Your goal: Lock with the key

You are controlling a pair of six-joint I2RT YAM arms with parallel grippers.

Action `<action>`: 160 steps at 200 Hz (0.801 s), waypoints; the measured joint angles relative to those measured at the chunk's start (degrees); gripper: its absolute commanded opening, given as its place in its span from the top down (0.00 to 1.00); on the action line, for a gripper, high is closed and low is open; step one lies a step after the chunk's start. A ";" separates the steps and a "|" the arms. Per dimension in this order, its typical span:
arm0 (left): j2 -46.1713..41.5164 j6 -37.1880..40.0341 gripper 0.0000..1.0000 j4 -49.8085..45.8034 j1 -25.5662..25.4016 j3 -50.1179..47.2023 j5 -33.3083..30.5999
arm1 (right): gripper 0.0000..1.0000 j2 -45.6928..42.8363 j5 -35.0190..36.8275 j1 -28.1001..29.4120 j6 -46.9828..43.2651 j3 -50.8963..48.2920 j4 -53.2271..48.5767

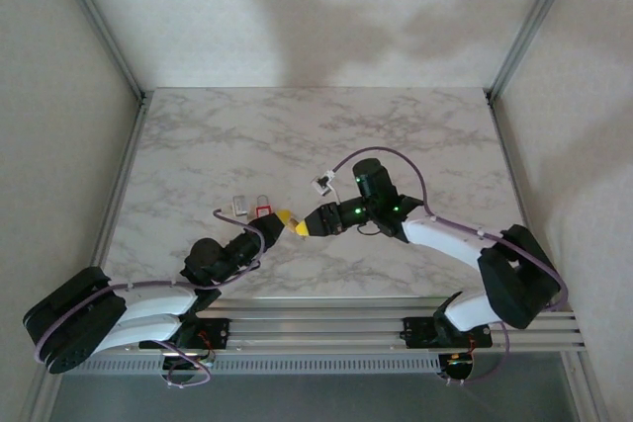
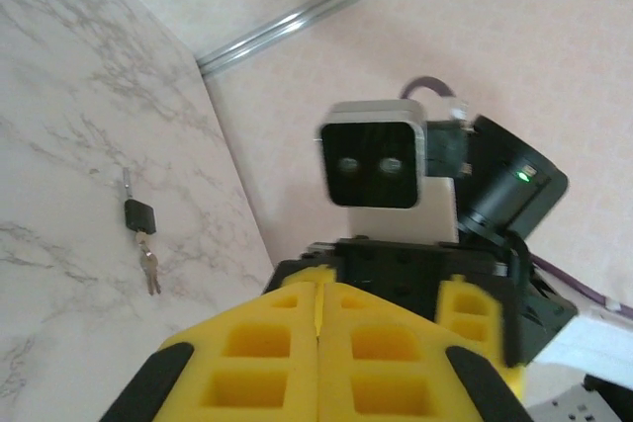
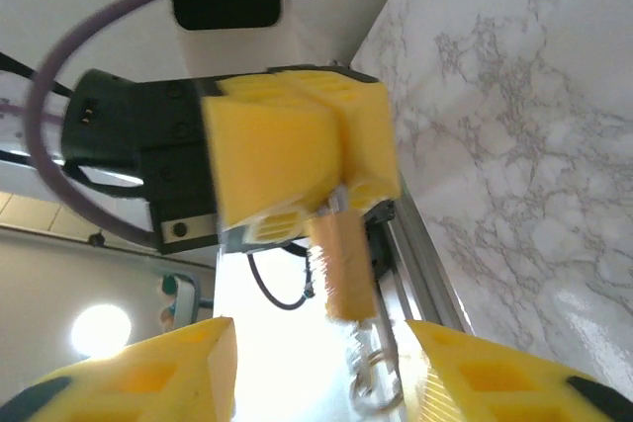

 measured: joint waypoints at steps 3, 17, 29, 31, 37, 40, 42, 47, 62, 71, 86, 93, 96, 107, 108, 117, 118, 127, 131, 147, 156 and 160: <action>0.00 -0.20 1.00 -0.11 0.07 -0.02 -0.31 | 0.42 -0.46 0.02 -0.13 0.07 -0.11 -0.13; 0.02 -1.36 1.00 -0.42 0.79 -0.09 -1.31 | 0.31 -3.15 1.36 -1.57 -0.22 -0.57 -1.07; 0.17 -2.43 1.00 -0.48 1.42 -0.09 -2.14 | 0.23 -5.99 2.58 -3.58 -0.70 -1.53 -1.42; 0.26 -2.67 1.00 -0.48 1.55 -0.09 -2.29 | 0.22 -6.60 2.91 -4.07 -0.39 -1.77 -1.53; 0.48 -3.28 1.00 -0.55 1.88 -0.09 -2.73 | 0.18 -8.11 3.54 -5.11 -0.44 -2.47 -1.70; 0.63 -3.56 1.00 -0.57 2.01 -0.09 -2.95 | 0.16 -8.83 4.09 -5.73 -0.50 -2.80 -1.84; 0.76 -3.80 1.00 -0.57 2.12 -0.09 -3.10 | 0.14 -9.35 4.37 -6.10 -0.63 -3.06 -1.84; 1.09 -4.37 1.00 -0.63 2.38 -0.09 -3.34 | 0.11 -10.54 4.98 -6.99 -0.33 -3.61 -2.12; 2.29 -6.10 1.00 -0.79 3.08 -0.04 -3.87 | 0.01 -13.70 7.65 -9.22 0.39 -5.27 -2.16; 3.28 -7.19 1.00 -0.79 3.43 0.13 -4.00 | 0.01 -15.26 9.66 -10.01 1.46 -6.49 -1.99; 5.09 -8.90 1.00 -0.61 3.76 0.37 -4.22 | 0.01 -17.07 12.72 -10.64 2.95 -8.81 -0.50; 6.08 -9.75 1.00 -0.26 3.87 0.55 -4.31 | 0.01 -17.31 13.68 -10.73 3.82 -9.86 0.63; 6.47 -10.05 1.00 -0.15 3.89 0.61 -4.35 | 0.01 -17.33 14.05 -10.73 4.04 -10.25 1.07; 7.96 -11.19 1.00 0.52 4.09 1.16 -4.37 | 0.01 -16.90 15.26 -10.73 5.88 -11.63 2.84; 8.07 -11.26 1.00 0.59 4.11 1.20 -4.39 | 0.01 -16.85 15.32 -10.73 5.97 -11.67 2.93; 9.55 -12.15 1.00 1.49 4.20 1.81 -4.35 | 0.01 -15.91 16.20 -10.73 7.28 -12.35 4.07; 9.81 -12.35 1.00 1.64 4.20 1.92 -4.35 | 0.01 -15.80 16.24 -10.73 7.41 -12.39 4.22; 11.45 -13.42 1.00 2.86 4.20 2.56 -4.33 | 0.01 -14.45 16.48 -10.73 8.87 -12.74 5.70; 12.31 -13.92 1.00 3.43 4.20 2.86 -4.28 | 0.01 -13.66 16.59 -10.73 9.53 -12.96 6.75; 16.26 -16.28 1.00 6.51 4.20 4.17 -4.02 | 0.01 -10.49 16.59 -10.73 12.61 -14.49 12.00; 18.86 -17.53 1.00 8.66 4.20 4.87 -3.52 | 0.02 -8.37 16.48 -10.73 14.32 -15.91 15.87; 20.15 -18.27 1.00 9.53 4.20 5.27 -3.34 | 0.04 -7.48 16.35 -10.73 15.26 -16.52 17.46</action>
